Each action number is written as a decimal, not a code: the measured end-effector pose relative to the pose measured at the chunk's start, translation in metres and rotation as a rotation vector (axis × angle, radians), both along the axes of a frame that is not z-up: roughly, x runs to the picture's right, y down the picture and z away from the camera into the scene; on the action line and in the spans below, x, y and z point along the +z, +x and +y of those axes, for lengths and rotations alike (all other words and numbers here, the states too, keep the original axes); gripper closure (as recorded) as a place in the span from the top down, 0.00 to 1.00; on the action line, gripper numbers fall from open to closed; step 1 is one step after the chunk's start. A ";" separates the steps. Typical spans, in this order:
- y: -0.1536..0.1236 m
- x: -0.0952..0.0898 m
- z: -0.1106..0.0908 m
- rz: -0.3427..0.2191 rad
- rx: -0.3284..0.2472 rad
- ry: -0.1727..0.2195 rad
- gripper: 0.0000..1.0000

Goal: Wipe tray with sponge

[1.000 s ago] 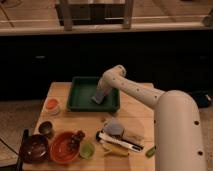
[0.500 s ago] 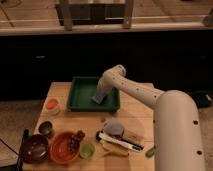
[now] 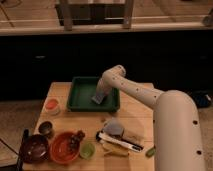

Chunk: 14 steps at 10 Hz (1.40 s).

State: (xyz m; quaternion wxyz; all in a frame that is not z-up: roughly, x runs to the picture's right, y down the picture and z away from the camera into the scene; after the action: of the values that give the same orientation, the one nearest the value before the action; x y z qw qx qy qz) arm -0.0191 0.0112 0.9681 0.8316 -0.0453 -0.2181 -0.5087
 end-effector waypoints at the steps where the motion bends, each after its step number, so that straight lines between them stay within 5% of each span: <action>1: 0.000 0.000 0.001 -0.003 -0.004 -0.001 0.02; 14: -0.012 -0.005 0.007 -0.025 -0.066 -0.015 0.02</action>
State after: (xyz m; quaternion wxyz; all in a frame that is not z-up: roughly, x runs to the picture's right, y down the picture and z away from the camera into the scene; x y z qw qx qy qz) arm -0.0313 0.0182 0.9633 0.8112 -0.0525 -0.2305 -0.5349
